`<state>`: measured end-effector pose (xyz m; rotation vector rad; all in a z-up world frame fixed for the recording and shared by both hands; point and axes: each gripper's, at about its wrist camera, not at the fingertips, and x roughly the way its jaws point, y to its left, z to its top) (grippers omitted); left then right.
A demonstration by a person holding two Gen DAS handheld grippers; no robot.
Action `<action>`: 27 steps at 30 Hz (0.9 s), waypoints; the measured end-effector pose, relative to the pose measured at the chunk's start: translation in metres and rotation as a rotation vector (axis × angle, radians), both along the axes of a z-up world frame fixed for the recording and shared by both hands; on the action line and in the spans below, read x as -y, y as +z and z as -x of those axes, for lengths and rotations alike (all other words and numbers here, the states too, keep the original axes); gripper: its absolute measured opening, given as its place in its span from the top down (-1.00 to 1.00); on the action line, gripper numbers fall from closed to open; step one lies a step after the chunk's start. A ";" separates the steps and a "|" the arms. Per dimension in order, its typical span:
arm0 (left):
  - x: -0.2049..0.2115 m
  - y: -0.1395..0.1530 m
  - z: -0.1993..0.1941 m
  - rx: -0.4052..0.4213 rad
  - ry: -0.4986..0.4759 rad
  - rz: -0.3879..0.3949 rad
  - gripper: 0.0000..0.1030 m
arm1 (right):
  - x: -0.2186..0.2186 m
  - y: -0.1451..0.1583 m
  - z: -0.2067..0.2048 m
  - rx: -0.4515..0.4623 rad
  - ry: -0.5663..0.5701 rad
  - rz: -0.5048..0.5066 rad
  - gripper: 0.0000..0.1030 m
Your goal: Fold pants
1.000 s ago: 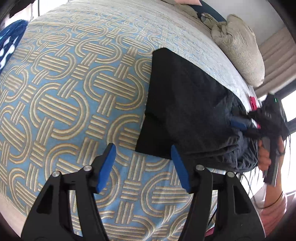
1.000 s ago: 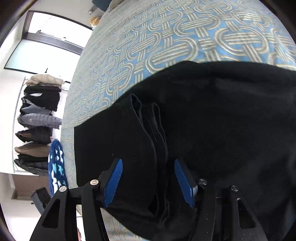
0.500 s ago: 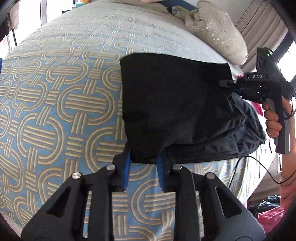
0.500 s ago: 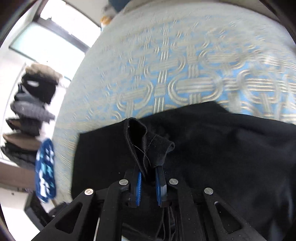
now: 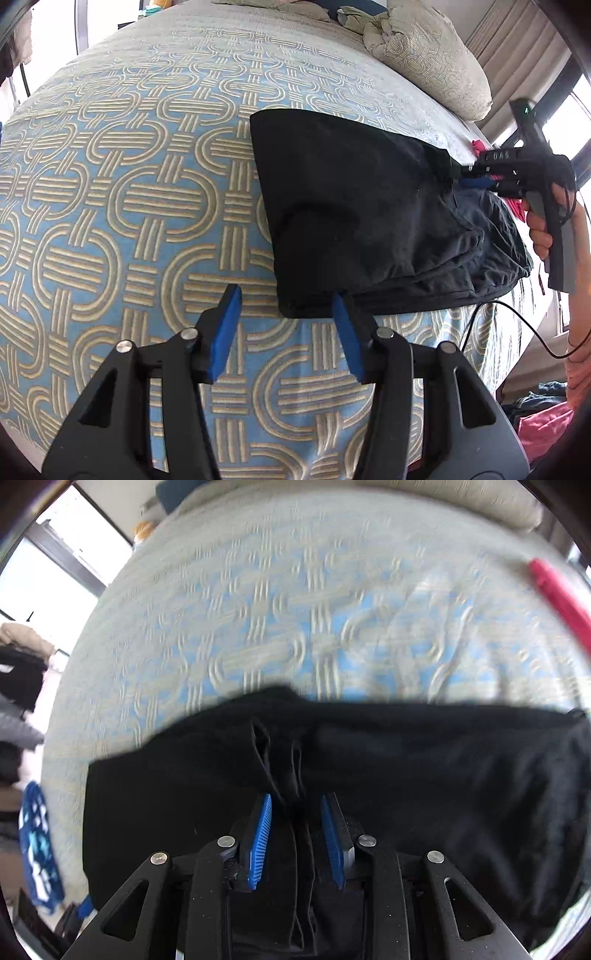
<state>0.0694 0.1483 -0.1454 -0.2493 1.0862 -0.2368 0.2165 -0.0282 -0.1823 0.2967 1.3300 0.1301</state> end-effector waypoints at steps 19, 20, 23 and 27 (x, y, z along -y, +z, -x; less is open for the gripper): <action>-0.012 -0.028 0.020 -0.052 0.021 0.094 0.99 | -0.251 -0.014 -0.056 -0.040 0.433 0.063 0.40; -0.015 -0.028 0.024 -0.050 0.028 0.117 0.99 | -0.255 -0.014 -0.061 0.000 0.412 0.172 0.40; -0.020 -0.014 0.035 0.005 0.025 0.111 0.98 | -0.244 -0.011 -0.059 0.000 0.407 0.149 0.39; -0.019 0.005 0.034 0.058 0.026 0.075 0.93 | -0.201 0.014 -0.025 -0.005 0.441 -0.078 0.35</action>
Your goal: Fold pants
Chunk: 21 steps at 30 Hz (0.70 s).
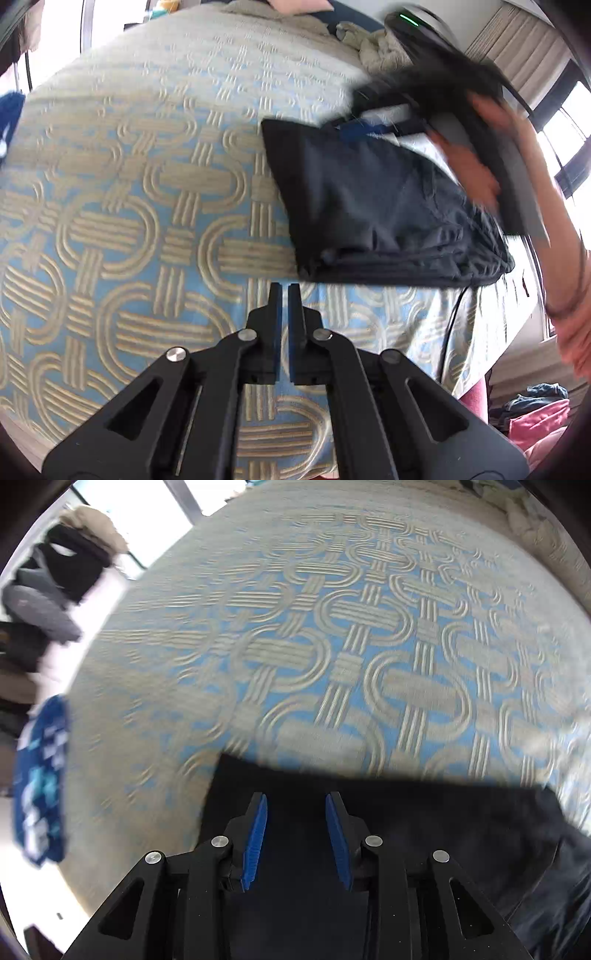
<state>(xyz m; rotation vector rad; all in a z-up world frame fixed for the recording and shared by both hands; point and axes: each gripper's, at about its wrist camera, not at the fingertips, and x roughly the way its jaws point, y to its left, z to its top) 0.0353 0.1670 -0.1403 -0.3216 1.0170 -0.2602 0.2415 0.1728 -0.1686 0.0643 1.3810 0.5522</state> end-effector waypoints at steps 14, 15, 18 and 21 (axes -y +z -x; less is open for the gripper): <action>0.061 -0.023 -0.063 0.026 -0.089 -0.305 0.24 | 0.192 -0.014 0.153 -0.048 -0.214 -0.148 0.17; 0.060 -0.021 -0.060 0.036 -0.072 -0.305 0.24 | 0.207 -0.014 0.157 -0.040 -0.244 -0.143 0.17; 0.056 -0.005 -0.060 -0.041 -0.045 -0.207 0.24 | 0.277 -0.013 0.169 -0.026 -0.395 -0.142 0.16; 0.076 0.021 -0.061 -0.011 -0.053 -0.144 0.24 | 0.337 -0.017 0.180 -0.027 -0.519 -0.147 0.15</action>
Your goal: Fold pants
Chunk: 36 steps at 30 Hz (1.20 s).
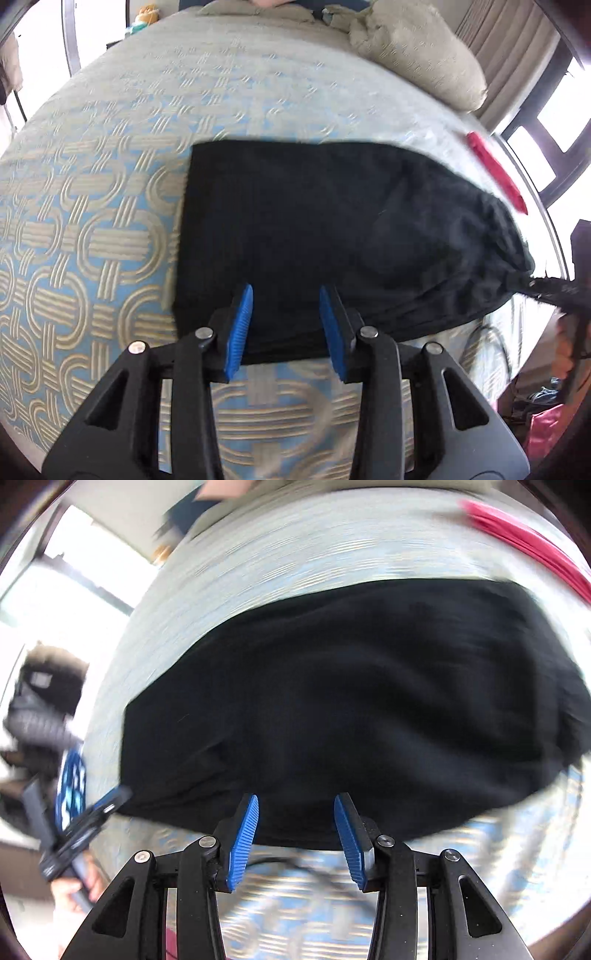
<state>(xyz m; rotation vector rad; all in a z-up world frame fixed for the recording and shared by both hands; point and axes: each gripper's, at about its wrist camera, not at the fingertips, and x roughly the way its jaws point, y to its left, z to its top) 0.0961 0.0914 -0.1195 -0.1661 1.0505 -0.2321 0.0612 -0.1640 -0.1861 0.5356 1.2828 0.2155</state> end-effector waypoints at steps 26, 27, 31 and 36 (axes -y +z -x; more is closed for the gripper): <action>0.182 0.032 -0.003 0.055 -0.291 -0.236 -0.23 | 0.184 -0.058 0.031 -0.067 -0.498 -0.311 -0.64; 0.185 0.032 -0.005 0.066 -0.297 -0.245 -0.23 | 0.169 -0.063 0.027 -0.072 -0.511 -0.325 -0.69; 0.177 0.038 0.002 0.080 -0.307 -0.216 -0.24 | 0.142 -0.062 0.006 -0.062 -0.582 -0.354 -0.31; 0.158 0.035 0.005 0.073 -0.290 -0.194 -0.24 | 0.133 -0.046 0.006 -0.005 -0.514 -0.238 0.70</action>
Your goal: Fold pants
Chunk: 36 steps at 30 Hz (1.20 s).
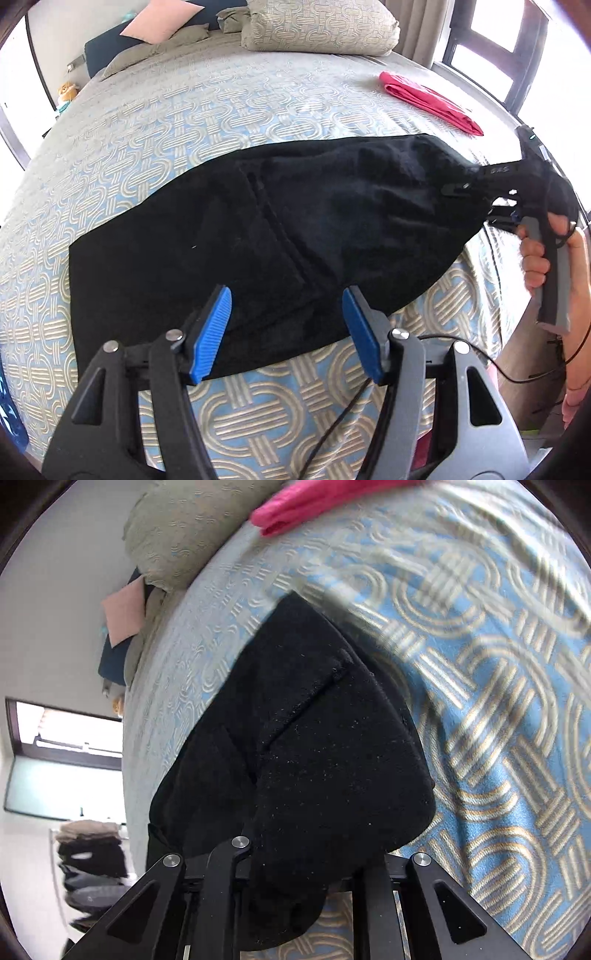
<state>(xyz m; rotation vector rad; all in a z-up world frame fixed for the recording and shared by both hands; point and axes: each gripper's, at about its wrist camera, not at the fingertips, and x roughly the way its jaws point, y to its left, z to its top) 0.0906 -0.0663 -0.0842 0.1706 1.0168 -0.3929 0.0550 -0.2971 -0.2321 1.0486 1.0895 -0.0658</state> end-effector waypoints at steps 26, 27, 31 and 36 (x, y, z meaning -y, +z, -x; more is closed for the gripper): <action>-0.220 -0.060 -0.008 -0.143 0.563 0.302 -0.24 | -0.349 0.197 -0.038 0.448 0.856 0.751 0.71; -0.229 -0.061 -0.003 -0.142 0.587 0.305 -0.24 | -0.367 0.191 -0.035 0.453 0.897 0.751 0.71; -0.259 -0.069 0.011 -0.162 0.632 0.315 -0.24 | -0.423 0.161 -0.018 0.453 1.010 0.737 0.71; -0.272 -0.073 0.022 -0.162 0.640 0.336 -0.24 | -0.451 0.124 -0.013 0.387 1.064 0.712 0.71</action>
